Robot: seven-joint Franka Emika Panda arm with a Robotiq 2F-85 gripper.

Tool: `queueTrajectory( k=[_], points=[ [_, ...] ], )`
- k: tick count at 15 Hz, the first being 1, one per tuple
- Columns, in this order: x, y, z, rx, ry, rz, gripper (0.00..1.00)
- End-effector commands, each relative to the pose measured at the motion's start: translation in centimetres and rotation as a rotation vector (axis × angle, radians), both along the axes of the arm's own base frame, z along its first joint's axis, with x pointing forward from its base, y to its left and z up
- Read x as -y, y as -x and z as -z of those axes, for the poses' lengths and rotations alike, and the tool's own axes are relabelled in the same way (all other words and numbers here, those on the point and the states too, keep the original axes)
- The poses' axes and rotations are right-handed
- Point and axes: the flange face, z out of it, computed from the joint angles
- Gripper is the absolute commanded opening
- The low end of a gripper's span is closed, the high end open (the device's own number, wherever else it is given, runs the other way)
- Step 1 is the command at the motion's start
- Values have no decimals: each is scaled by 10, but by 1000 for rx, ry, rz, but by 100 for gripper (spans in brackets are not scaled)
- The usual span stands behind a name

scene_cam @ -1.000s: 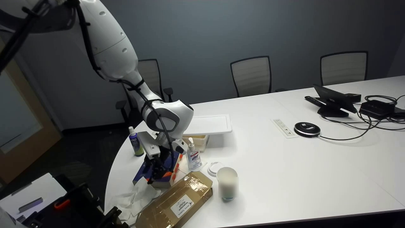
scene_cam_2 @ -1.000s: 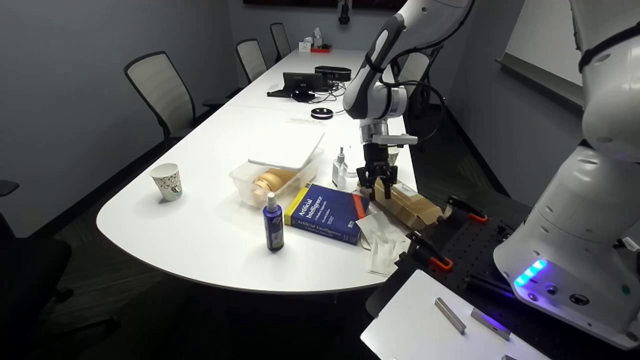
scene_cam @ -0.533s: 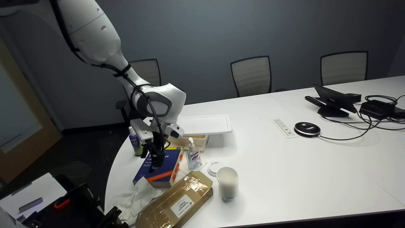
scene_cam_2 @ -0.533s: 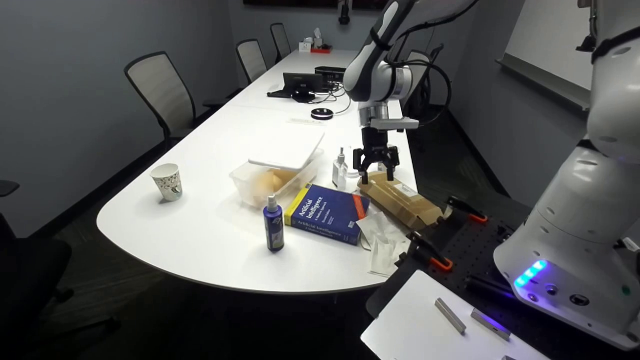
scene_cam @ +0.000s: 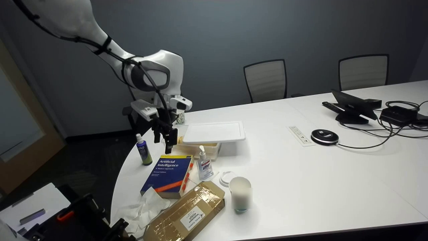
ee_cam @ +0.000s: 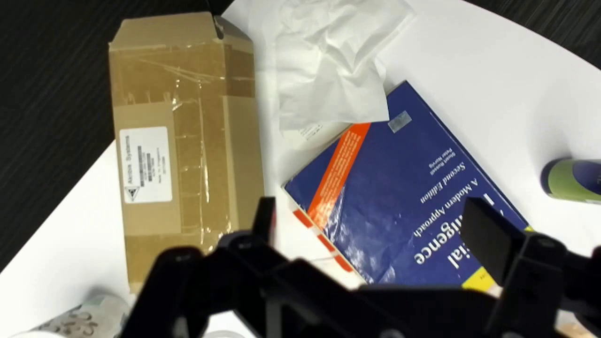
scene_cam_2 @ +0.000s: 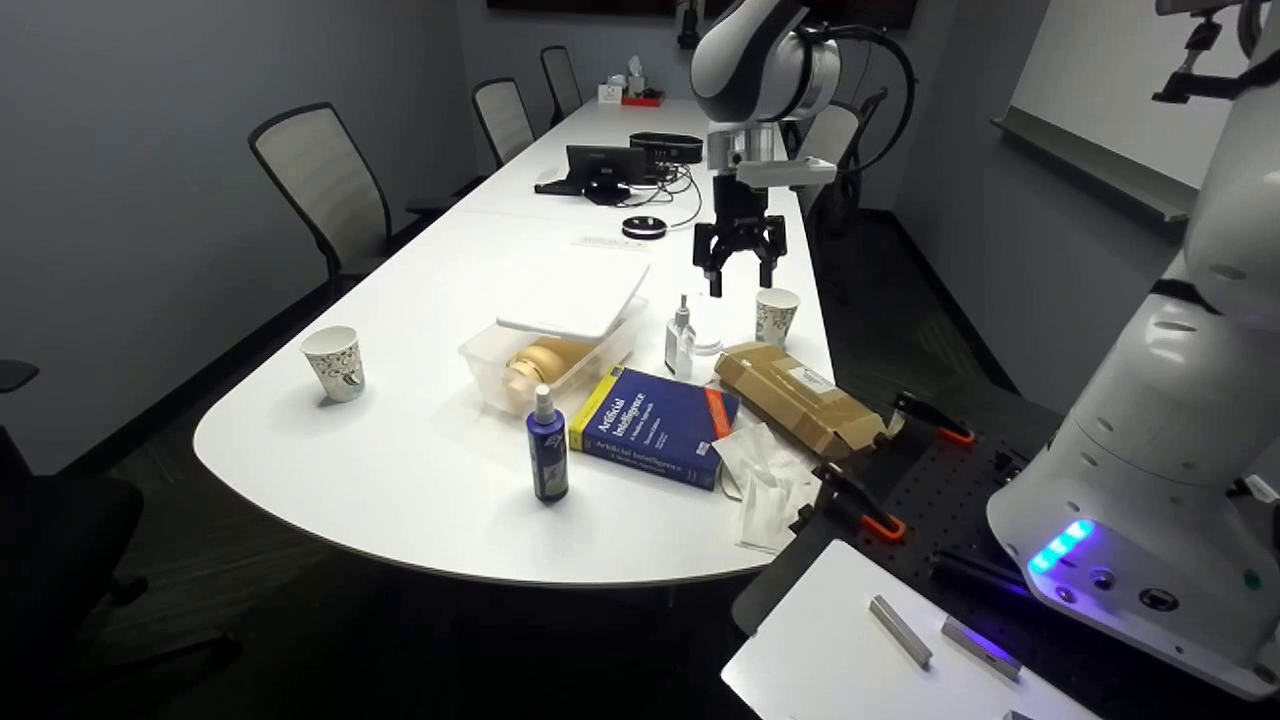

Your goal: Use the cloth to wipe the book

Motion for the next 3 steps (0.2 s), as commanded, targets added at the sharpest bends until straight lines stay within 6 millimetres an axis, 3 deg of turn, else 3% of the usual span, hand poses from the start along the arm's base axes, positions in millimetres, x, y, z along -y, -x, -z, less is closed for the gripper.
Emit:
queueTrajectory(
  k=[1,3],
  points=[
    [-2,-1,-28,81,34,-13,100],
    [-2,-3,-33,101,38,-14,100]
  ],
)
